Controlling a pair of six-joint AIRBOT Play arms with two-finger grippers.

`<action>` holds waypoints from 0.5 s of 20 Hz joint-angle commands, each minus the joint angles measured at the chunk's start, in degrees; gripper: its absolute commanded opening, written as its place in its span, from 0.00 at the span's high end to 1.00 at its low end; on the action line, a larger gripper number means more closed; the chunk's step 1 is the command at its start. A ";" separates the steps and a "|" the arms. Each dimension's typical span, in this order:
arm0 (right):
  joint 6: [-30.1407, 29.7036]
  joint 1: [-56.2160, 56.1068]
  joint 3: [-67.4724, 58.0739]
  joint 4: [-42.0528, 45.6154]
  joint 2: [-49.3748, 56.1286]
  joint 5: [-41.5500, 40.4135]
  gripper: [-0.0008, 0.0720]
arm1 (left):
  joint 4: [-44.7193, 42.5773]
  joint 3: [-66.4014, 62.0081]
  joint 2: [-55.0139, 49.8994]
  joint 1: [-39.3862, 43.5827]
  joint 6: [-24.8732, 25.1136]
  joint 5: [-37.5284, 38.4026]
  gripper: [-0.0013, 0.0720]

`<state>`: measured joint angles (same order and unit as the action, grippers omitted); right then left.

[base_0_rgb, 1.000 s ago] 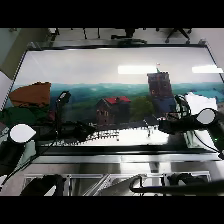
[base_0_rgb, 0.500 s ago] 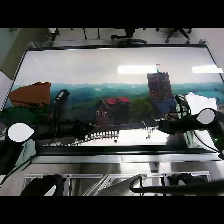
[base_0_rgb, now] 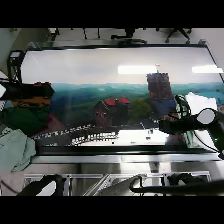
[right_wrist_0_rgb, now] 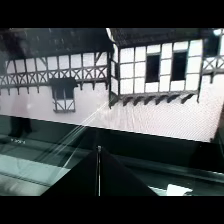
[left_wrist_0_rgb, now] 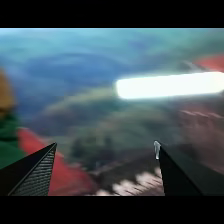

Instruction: Fold the shirts.

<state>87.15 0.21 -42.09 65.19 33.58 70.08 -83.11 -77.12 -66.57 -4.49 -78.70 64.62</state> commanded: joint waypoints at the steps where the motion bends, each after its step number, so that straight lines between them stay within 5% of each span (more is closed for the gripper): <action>1: 0.00 -0.04 0.02 -0.02 0.00 0.00 0.96 | -10.69 -9.62 -14.29 -7.82 0.70 -3.26 0.03; 10: -0.02 -0.04 0.02 -0.02 0.00 -1.09 0.96 | -10.12 -25.73 -47.39 -14.05 0.66 -4.24 0.03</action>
<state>87.15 0.21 -42.09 65.17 33.58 69.14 -92.82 -98.10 -105.47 -17.61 -78.00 60.31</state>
